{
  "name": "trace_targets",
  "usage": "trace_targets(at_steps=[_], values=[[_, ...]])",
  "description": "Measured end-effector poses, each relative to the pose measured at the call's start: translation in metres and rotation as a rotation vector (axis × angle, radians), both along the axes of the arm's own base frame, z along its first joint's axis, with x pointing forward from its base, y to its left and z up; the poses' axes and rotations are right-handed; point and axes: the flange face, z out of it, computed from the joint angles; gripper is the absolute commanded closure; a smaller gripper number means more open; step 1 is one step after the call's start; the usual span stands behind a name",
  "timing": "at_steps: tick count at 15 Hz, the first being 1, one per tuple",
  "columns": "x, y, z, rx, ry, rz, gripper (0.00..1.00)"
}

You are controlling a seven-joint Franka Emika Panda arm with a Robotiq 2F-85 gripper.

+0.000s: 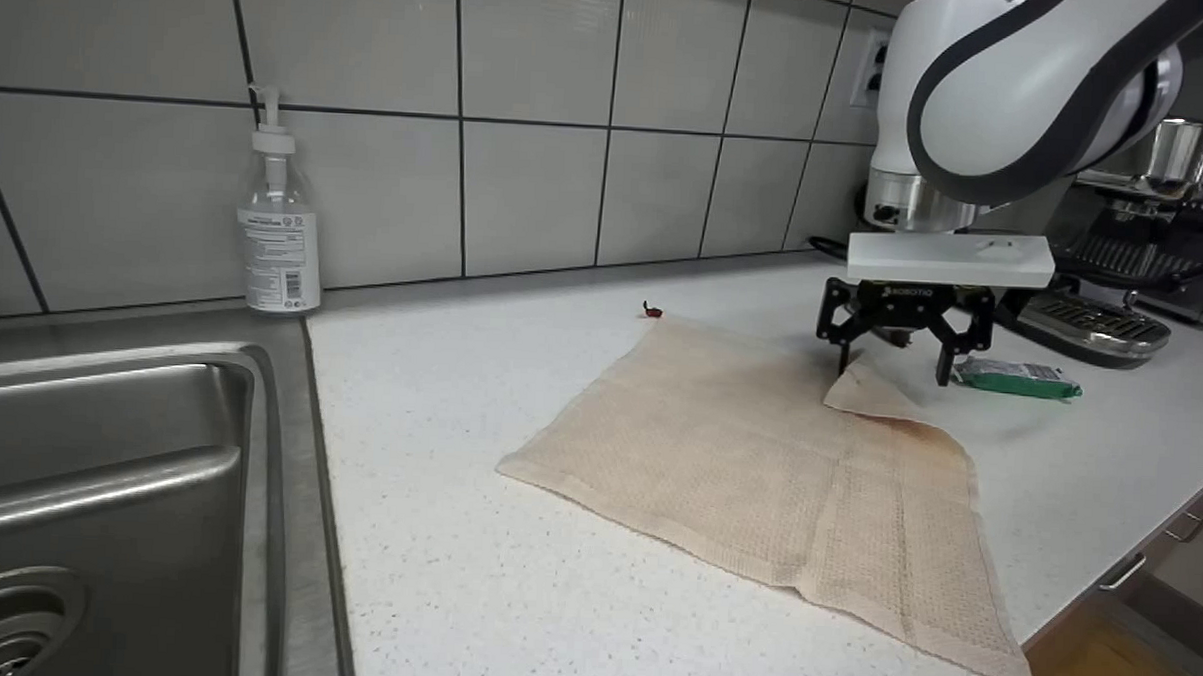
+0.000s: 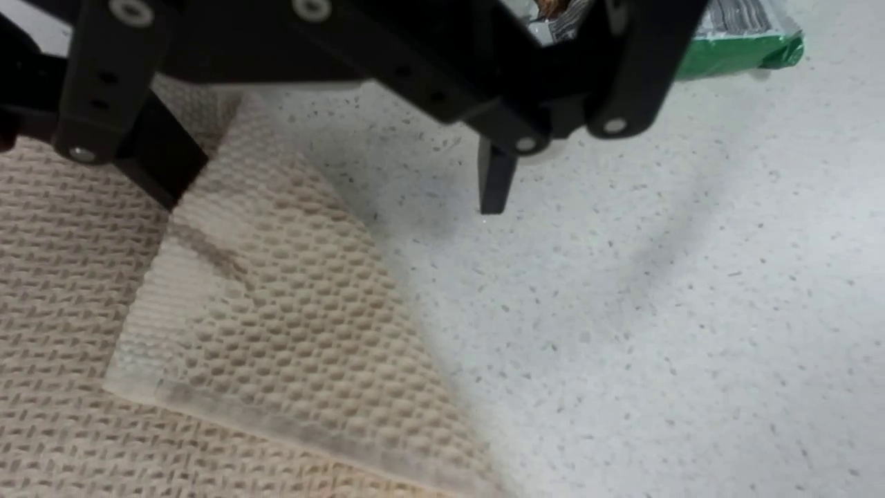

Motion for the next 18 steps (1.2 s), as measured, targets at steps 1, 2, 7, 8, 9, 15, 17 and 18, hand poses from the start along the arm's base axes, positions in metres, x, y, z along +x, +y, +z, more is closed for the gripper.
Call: trace_targets(at_steps=[1, 2, 7, 8, 9, 15, 17, 18], values=[[-0.002, 0.000, 0.000, -0.002, 0.001, -0.002, 0.00], [-0.004, 0.000, 0.001, -0.003, 0.002, -0.003, 0.00], [-0.015, 0.001, 0.008, -0.006, 0.003, -0.001, 0.00], [-0.017, 0.002, 0.010, -0.006, 0.003, -0.002, 0.00], [-0.020, 0.002, 0.011, -0.006, 0.003, -0.003, 0.00], [-0.034, 0.004, 0.013, -0.010, 0.011, -0.011, 0.58], [-0.037, 0.005, 0.014, -0.008, 0.014, -0.012, 0.73], [-0.039, 0.006, 0.014, -0.007, 0.015, -0.012, 0.82]])
